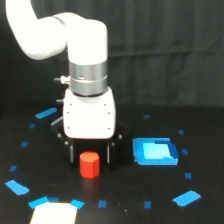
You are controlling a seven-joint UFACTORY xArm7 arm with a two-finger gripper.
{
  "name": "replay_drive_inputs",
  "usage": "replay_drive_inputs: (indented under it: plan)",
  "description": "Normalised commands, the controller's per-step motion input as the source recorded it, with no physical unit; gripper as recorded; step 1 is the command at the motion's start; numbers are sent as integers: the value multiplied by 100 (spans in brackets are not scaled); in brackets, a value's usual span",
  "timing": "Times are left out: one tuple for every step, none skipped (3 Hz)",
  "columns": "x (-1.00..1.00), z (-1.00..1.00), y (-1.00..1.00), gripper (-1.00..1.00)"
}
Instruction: Pick up the red object from the table
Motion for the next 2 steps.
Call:
replay_drive_inputs:
  plan:
    - [78,-100,-29,-99]
    - [54,-99,-22,-95]
